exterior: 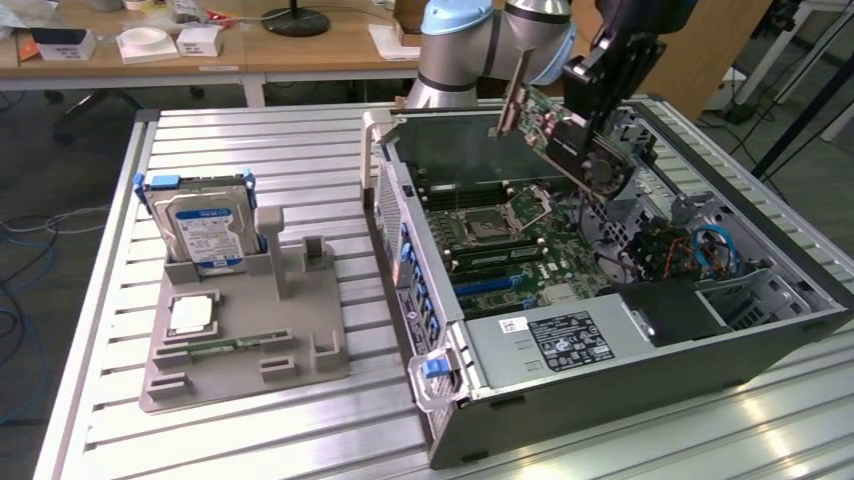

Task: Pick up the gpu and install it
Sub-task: 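Insert the gpu into the slot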

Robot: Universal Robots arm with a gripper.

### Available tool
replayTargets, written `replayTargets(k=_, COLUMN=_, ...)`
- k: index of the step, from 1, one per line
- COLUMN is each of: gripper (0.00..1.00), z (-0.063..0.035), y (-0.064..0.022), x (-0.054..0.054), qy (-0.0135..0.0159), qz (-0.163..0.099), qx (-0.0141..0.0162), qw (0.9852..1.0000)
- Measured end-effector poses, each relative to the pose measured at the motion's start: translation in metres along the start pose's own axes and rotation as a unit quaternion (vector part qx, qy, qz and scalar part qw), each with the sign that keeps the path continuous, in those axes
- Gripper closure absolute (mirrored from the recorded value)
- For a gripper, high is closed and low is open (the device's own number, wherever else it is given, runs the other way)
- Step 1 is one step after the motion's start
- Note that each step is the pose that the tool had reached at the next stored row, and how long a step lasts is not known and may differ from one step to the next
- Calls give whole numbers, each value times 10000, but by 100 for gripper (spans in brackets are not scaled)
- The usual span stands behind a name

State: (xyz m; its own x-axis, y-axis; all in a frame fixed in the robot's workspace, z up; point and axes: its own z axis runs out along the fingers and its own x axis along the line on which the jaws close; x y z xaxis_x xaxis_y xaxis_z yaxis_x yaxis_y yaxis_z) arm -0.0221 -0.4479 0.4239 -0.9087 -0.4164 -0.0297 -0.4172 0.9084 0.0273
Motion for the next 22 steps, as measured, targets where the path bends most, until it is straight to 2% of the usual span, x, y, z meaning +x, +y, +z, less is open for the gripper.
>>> replayTargets(k=6, gripper=74, z=0, y=0, x=0, qy=8, qz=-303, qx=-9, qw=9995)
replayTargets(k=11, gripper=74, z=0, y=0, x=0, qy=15, qz=-552, qx=-17, qw=9985)
replayTargets(k=16, gripper=74, z=0, y=0, x=0, qy=22, qz=-791, qx=-23, qw=9969)
replayTargets(k=22, gripper=74, z=0, y=0, x=0, qy=30, qz=-1075, qx=-32, qw=9942)
